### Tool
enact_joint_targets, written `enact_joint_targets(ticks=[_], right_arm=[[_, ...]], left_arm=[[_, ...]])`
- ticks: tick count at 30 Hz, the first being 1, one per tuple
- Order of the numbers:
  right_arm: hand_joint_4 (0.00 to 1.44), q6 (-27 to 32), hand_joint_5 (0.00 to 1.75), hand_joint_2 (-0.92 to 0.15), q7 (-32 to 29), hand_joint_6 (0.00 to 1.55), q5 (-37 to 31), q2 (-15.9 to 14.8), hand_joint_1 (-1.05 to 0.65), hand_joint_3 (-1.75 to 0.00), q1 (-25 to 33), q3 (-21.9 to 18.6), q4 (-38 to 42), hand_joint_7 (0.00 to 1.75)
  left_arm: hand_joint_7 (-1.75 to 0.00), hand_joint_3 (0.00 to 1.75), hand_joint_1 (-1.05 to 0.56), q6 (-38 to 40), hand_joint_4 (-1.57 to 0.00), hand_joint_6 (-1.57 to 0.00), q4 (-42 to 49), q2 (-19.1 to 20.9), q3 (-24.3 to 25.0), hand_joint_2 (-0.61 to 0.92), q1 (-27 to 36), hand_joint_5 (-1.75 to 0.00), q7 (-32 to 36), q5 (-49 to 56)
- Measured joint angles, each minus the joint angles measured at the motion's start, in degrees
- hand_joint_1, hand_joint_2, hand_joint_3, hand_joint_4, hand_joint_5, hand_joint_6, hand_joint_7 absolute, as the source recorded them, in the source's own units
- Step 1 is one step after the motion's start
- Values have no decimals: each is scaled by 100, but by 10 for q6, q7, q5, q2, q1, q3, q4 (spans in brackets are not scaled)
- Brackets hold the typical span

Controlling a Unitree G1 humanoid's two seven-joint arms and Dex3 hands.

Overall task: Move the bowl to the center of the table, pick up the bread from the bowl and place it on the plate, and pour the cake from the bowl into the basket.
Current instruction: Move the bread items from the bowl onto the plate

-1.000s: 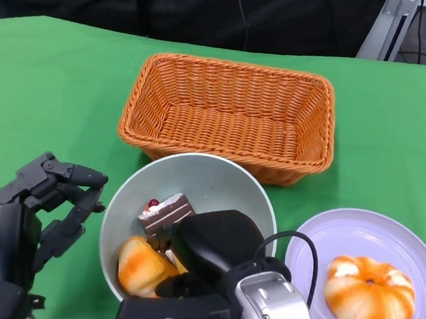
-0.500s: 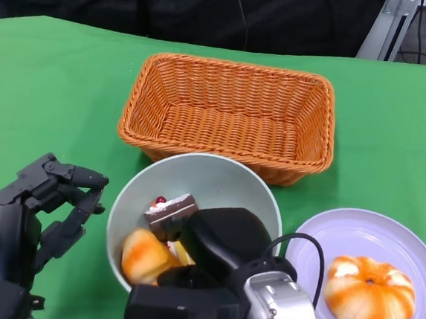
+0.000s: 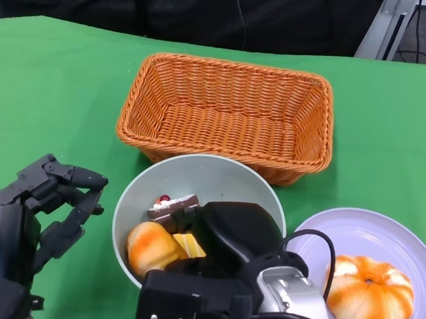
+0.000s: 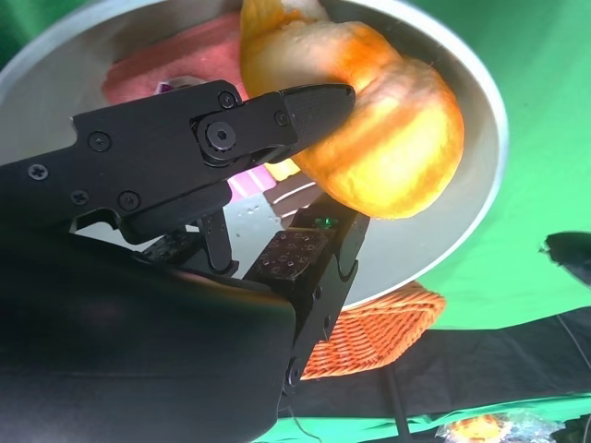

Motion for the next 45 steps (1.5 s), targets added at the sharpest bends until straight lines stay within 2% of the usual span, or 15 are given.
enact_joint_targets(ticks=[4,5,6,8,11,20,27,41,45], right_arm=[[68,1,164,-92,5,104,1,-3,-32,-11,1,-2,-15,18],[67,2,166,-92,6,99,1,-4,-33,-12,1,-2,-18,29],[68,2,164,-92,8,88,1,-5,-32,-10,1,-3,-19,51],[69,2,158,-92,10,80,3,-7,-32,-9,1,-6,-25,67],[75,1,141,-92,11,82,6,-11,-33,-7,1,-17,-38,61],[86,-4,123,-92,13,98,24,-22,-34,-7,1,-36,-69,30],[87,8,118,-92,34,104,23,-22,-35,-6,1,-43,-97,20],[89,15,117,-92,67,108,24,-39,-36,-5,15,-68,-160,15],[84,19,130,-92,76,112,26,-44,-35,-4,22,-77,-182,15]], left_arm=[[-104,31,-18,0,-76,-82,0,0,0,92,0,-141,0,0],[-104,30,-18,0,-76,-82,0,0,0,92,0,-141,0,0],[-104,30,-18,0,-76,-81,0,0,0,92,0,-141,0,0],[-105,30,-18,0,-76,-81,1,0,0,92,0,-141,0,1],[-105,30,-19,-3,-76,-81,5,1,0,92,-2,-141,0,3],[-105,28,-20,-5,-77,-82,7,2,0,92,-6,-141,3,4],[-104,29,-19,-5,-76,-82,7,2,0,92,-6,-140,7,5],[-105,30,-18,-5,-78,-83,8,2,0,92,-7,-141,7,3],[-105,31,-18,-5,-78,-82,9,3,0,92,-10,-141,7,1]])
